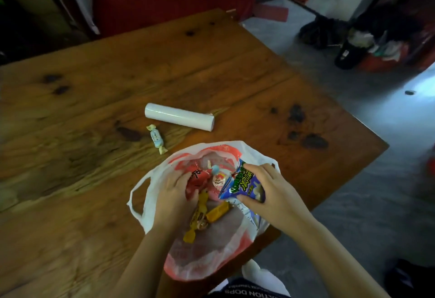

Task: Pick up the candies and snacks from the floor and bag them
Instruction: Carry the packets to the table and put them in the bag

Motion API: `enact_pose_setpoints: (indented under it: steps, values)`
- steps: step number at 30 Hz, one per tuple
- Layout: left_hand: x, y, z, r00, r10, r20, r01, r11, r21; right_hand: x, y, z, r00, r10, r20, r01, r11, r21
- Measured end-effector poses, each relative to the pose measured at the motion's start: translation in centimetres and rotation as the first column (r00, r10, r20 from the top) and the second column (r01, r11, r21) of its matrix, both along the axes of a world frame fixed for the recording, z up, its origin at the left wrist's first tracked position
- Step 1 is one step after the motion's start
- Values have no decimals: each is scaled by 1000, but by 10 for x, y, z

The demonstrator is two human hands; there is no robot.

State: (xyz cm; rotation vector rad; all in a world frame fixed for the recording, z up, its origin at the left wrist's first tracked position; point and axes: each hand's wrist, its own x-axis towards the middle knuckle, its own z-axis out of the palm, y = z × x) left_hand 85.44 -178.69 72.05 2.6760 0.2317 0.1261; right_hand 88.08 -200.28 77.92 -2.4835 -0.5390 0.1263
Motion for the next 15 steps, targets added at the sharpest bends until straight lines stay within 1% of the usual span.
enact_pose_setpoints:
  steps: [4,7,8,10,13,15]
  values:
    - [-22,-7,12,998,65,1,-65,995,-70,23,3,-2,991,130,-27,-130,991,-9]
    - [-50,-10,28,984,169,56,-166,985,-51,35,10,-4,965,260,-41,-260,965,-12]
    - [-57,-11,30,982,178,57,-177,984,-34,38,13,-6,957,288,-37,-289,957,-18]
    - [-71,-15,36,964,261,45,-261,965,-4,45,23,-11,928,369,-45,-371,927,-50]
    - [-86,-22,39,927,370,56,-370,929,-10,54,36,-20,909,416,-19,-415,901,-125]
    - [-98,-27,41,893,445,63,-445,896,-17,56,41,-21,904,427,5,-423,898,-118]
